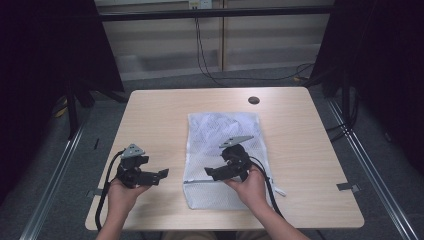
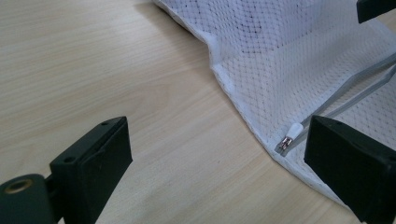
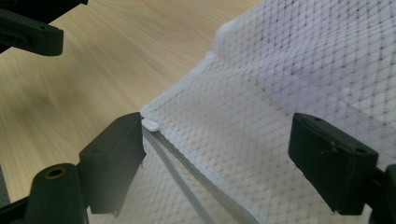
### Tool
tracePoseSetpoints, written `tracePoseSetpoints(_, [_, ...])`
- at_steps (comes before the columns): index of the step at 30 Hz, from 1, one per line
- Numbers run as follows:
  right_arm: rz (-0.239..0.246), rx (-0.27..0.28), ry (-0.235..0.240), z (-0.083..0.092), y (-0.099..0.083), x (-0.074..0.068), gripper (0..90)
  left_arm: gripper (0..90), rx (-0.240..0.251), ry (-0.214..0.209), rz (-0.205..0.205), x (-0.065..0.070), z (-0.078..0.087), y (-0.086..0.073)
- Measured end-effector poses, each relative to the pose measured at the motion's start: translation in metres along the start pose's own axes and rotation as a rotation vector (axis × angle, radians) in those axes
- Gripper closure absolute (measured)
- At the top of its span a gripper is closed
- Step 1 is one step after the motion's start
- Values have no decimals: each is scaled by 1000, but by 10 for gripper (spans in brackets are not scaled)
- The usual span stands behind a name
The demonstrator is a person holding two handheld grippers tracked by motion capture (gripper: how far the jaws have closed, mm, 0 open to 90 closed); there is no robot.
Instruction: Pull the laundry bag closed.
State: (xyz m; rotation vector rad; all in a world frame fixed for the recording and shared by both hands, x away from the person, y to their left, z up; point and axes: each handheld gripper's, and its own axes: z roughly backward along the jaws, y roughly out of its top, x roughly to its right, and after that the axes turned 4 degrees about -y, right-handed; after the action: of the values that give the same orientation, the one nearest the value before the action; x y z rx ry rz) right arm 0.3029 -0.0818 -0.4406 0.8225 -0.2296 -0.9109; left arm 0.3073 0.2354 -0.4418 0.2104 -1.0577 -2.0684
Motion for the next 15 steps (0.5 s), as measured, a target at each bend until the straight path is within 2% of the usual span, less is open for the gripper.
tracePoseSetpoints(9, [-3, -13, 34, -10, 2, -5, 205, 72, -4, -1, -3, 0, 0, 0])
tracePoseSetpoints(15, [-8, -22, 40, -13, 3, -6, 212, 72, -4, -2, -3, 0, 0, 0])
